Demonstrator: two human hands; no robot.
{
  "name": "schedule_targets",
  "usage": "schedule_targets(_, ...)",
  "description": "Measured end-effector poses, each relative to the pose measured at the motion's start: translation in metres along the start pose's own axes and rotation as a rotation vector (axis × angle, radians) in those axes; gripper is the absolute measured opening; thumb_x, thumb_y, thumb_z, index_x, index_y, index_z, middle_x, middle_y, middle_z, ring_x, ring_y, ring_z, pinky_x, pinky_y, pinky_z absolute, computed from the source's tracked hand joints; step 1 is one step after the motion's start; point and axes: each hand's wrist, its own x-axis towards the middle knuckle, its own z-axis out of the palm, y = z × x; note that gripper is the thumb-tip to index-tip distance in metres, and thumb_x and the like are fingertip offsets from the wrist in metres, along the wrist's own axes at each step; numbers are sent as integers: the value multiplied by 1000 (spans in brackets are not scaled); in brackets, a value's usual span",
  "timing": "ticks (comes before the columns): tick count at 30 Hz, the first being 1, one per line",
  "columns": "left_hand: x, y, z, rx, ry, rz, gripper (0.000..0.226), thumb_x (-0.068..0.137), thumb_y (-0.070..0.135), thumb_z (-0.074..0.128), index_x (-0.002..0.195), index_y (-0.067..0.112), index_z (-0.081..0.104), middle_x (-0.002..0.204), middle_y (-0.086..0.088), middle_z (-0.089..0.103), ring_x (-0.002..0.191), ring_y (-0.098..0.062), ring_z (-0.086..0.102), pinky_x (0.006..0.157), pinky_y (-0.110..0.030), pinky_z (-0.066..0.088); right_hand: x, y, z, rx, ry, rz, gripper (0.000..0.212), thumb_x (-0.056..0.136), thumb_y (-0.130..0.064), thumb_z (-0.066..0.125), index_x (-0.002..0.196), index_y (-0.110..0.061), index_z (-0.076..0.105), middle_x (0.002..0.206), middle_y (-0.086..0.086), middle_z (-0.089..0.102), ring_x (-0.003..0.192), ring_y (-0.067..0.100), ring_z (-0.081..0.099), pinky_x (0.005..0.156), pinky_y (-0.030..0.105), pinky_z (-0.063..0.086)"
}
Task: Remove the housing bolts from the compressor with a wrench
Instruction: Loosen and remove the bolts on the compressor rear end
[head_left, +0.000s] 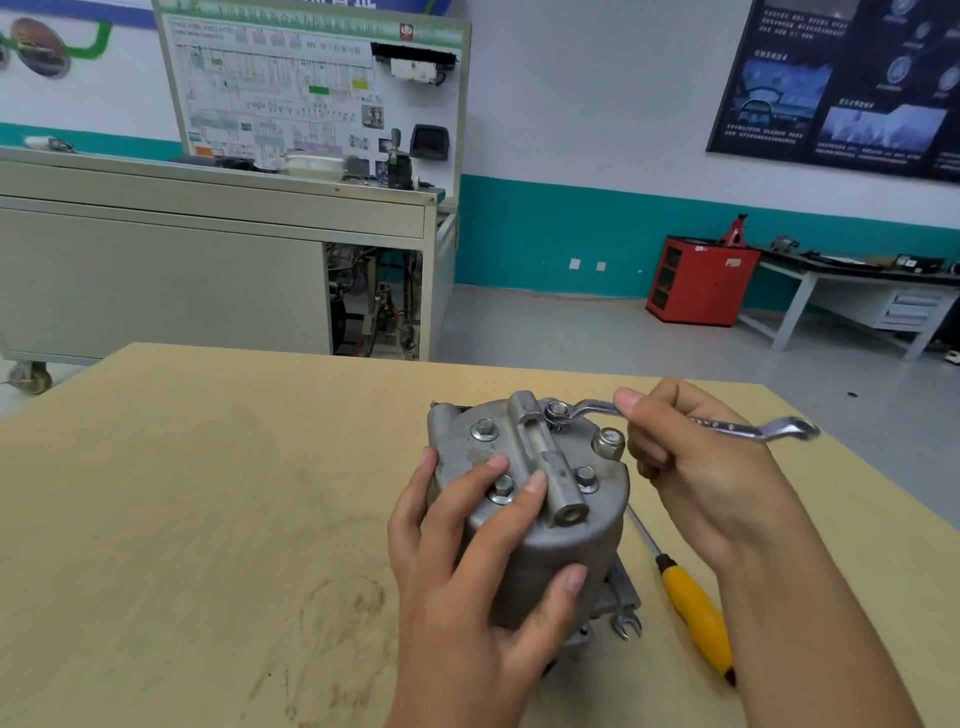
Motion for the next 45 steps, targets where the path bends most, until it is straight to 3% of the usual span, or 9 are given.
schedule_targets(4, 0, 0, 1, 5, 7, 6, 41, 89, 58, 48, 120, 32, 53, 132, 11, 46, 136, -32, 29, 114, -28, 22, 28, 0, -4, 31, -81, 186, 27, 65, -26, 68, 43, -18, 54, 45, -7, 36, 47, 9, 29, 56, 25, 21)
schedule_targets(8, 0, -3, 2, 13, 24, 31, 41, 88, 57, 49, 120, 31, 54, 130, 9, 47, 135, -34, 31, 114, -30, 22, 58, 2, 12, -176, -92, 181, 25, 81, -20, 68, 61, -15, 56, 46, -8, 43, 45, 5, 33, 50, 22, 24)
schedule_targets(13, 3, -4, 2, 35, 21, 45, 42, 87, 58, 49, 119, 31, 54, 129, 9, 48, 133, -35, 33, 115, -29, 20, 79, -10, 37, -491, -363, 187, 15, 86, -19, 65, 80, -6, 68, 45, -12, 45, 44, 3, 33, 49, 20, 25)
schedule_targets(19, 3, -5, 2, 42, 22, 54, 42, 88, 59, 48, 118, 31, 55, 130, 9, 48, 133, -33, 33, 115, -28, 20, 79, -18, 53, -577, -633, 88, 26, 90, -19, 61, 64, -16, 67, 46, -10, 44, 45, 3, 37, 44, 12, 33)
schedule_targets(23, 3, -5, 1, 41, 21, 49, 41, 87, 58, 48, 118, 32, 55, 129, 9, 48, 133, -34, 33, 115, -29, 20, 76, -8, 48, -348, -449, 108, 31, 94, -17, 54, 66, -12, 63, 42, -9, 35, 44, 7, 32, 46, 17, 31)
schedule_targets(29, 0, -4, 2, 36, 18, 36, 44, 80, 51, 59, 119, 31, 55, 130, 10, 48, 135, -33, 32, 114, -31, 23, 73, -5, 33, 377, -96, 347, 28, 99, -23, 43, 72, -17, 50, 41, -10, 35, 40, 4, 31, 55, 21, 23)
schedule_targets(33, 1, -4, 1, 26, 22, 42, 42, 88, 58, 49, 119, 30, 54, 130, 10, 47, 134, -33, 32, 114, -32, 24, 57, -7, 25, 251, 0, 189, 21, 93, -16, 55, 72, -18, 52, 49, -9, 48, 45, 5, 41, 51, 20, 31)
schedule_targets(38, 2, -2, 1, 15, 23, 28, 41, 88, 58, 48, 119, 31, 55, 130, 10, 48, 134, -34, 32, 113, -32, 25, 17, -4, 18, 349, 12, -1, 14, 67, -14, 69, 65, -16, 55, 52, -2, 54, 48, 8, 49, 44, 18, 39)
schedule_targets(45, 0, -1, -1, -3, 12, 12, 42, 89, 60, 47, 119, 32, 54, 131, 11, 47, 135, -31, 31, 114, -30, 23, -19, -1, 21, -223, 262, -396, 28, 76, -20, 75, 59, -11, 56, 53, 0, 64, 49, 4, 57, 52, 12, 44)
